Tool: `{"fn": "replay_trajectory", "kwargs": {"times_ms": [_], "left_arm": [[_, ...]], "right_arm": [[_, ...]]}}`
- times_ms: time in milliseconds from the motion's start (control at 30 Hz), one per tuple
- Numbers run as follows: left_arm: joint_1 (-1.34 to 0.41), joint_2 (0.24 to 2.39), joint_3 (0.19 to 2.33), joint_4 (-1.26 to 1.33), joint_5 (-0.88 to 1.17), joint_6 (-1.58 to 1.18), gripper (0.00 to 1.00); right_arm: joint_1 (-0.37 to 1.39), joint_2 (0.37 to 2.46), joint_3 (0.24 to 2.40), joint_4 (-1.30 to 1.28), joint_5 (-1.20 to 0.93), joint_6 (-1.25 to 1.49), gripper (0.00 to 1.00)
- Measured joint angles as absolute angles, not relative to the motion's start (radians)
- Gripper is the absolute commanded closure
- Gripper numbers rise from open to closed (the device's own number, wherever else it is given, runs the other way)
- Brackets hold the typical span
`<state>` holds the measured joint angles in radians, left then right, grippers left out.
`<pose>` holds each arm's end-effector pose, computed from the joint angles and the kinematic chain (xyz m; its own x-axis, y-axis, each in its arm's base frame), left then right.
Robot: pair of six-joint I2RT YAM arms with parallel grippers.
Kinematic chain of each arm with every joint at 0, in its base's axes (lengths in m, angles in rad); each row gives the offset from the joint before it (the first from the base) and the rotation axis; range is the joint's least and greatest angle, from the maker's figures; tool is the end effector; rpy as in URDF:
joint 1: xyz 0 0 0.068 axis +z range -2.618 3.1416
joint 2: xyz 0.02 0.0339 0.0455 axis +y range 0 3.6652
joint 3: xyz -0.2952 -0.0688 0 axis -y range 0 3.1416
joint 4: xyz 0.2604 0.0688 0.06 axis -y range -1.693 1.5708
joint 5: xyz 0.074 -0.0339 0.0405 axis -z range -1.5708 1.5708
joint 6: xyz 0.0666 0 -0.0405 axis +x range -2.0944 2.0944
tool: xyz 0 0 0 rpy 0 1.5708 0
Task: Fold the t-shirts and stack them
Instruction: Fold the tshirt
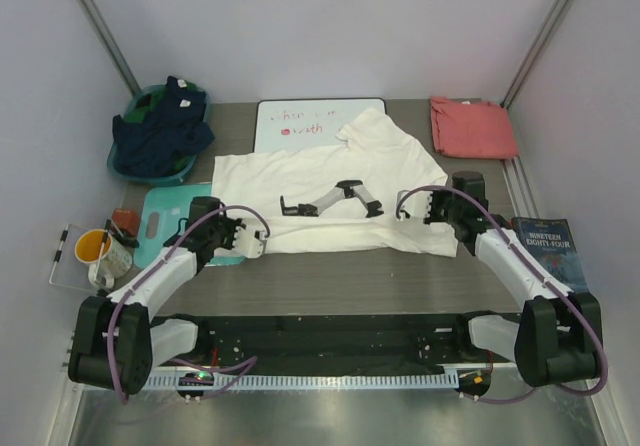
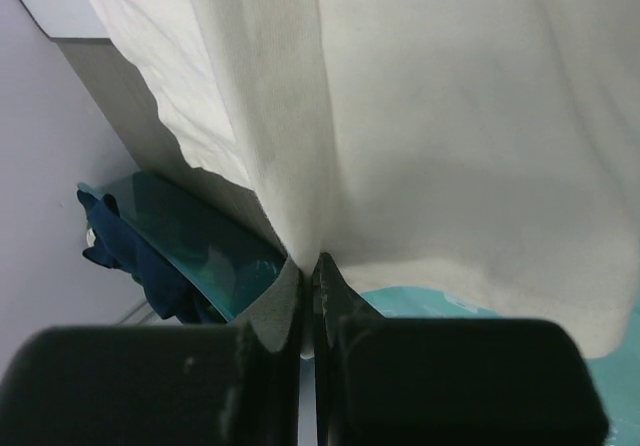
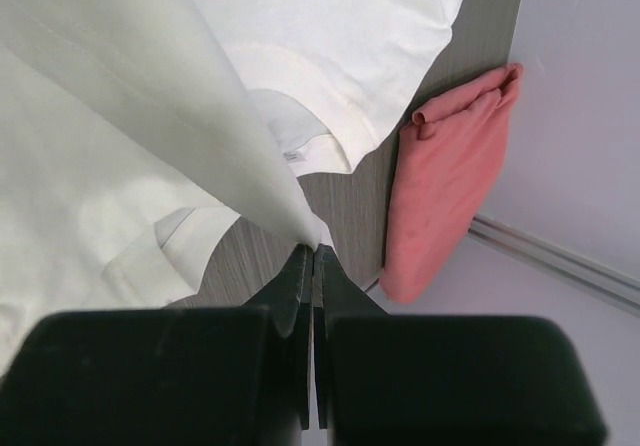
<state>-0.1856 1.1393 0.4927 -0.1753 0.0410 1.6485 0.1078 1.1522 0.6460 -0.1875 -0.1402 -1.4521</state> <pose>0.2316 -0.0463 0.1697 0.2670 0.9634 0.0229 0.7012 -0.2106 0.6811 0.2619 0.0377 0.2200 0.1366 -0.9742 -0.1798 -0.6565 0.0469 -0.7529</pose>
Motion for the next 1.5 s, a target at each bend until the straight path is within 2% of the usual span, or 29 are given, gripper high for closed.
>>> {"fn": "replay_trajectory", "kwargs": {"times_ms": [133, 233, 267, 300, 433, 633, 700, 767, 833, 900, 933, 1033, 1267, 1367, 1500], "left_arm": [[-0.176, 1.172, 0.510, -0.150, 0.035, 1.651, 0.97], [-0.175, 1.188, 0.512, -0.147, 0.034, 1.659, 0.79], [-0.175, 1.194, 0.512, -0.147, 0.033, 1.661, 0.62], [-0.175, 1.201, 0.513, -0.147, 0.032, 1.665, 0.56], [-0.174, 1.231, 0.528, -0.149, 0.019, 1.670, 0.52], [-0.171, 1.262, 0.554, -0.147, -0.002, 1.678, 0.52], [-0.170, 1.266, 0.554, -0.148, -0.007, 1.678, 0.46], [-0.170, 1.268, 0.554, -0.147, -0.010, 1.679, 0.33], [-0.170, 1.268, 0.554, -0.147, -0.012, 1.682, 0.26], [-0.170, 1.265, 0.554, -0.149, -0.015, 1.680, 0.06], [-0.170, 1.262, 0.554, -0.150, -0.015, 1.682, 0.00], [-0.169, 1.238, 0.560, -0.183, -0.006, 1.680, 0.00], [-0.168, 1.159, 0.594, -0.289, 0.058, 1.681, 0.00], [-0.168, 1.119, 0.604, -0.358, 0.094, 1.688, 0.00], [-0.162, 1.055, 0.606, -0.471, 0.136, 1.724, 0.00]], "right_arm": [[0.108, 1.189, 0.656, -0.140, -0.141, -1.442, 0.99], [0.108, 1.218, 0.665, -0.106, -0.141, -1.441, 0.98], [0.110, 1.226, 0.666, -0.096, -0.141, -1.441, 0.98], [0.112, 1.233, 0.666, -0.085, -0.142, -1.441, 0.93], [0.123, 1.266, 0.666, -0.028, -0.142, -1.441, 0.80], [0.159, 1.325, 0.642, 0.191, -0.104, -1.442, 0.70], [0.181, 1.355, 0.617, 0.291, -0.069, -1.443, 0.69], [0.198, 1.388, 0.605, 0.353, -0.023, -1.443, 0.67], [0.205, 1.397, 0.617, 0.336, 0.014, -1.424, 0.61], [0.204, 1.398, 0.682, 0.207, 0.036, -1.366, 0.49], [0.198, 1.406, 0.740, 0.115, 0.036, -1.330, 0.46], [0.155, 1.446, 0.949, -0.132, -0.020, -1.217, 0.39], [0.032, 1.667, 1.282, -0.616, -0.219, -1.038, 0.41], [0.007, 1.775, 1.333, -0.814, -0.268, -1.045, 0.41], [0.008, 1.772, 1.276, -0.984, -0.274, -1.103, 0.41]]}}
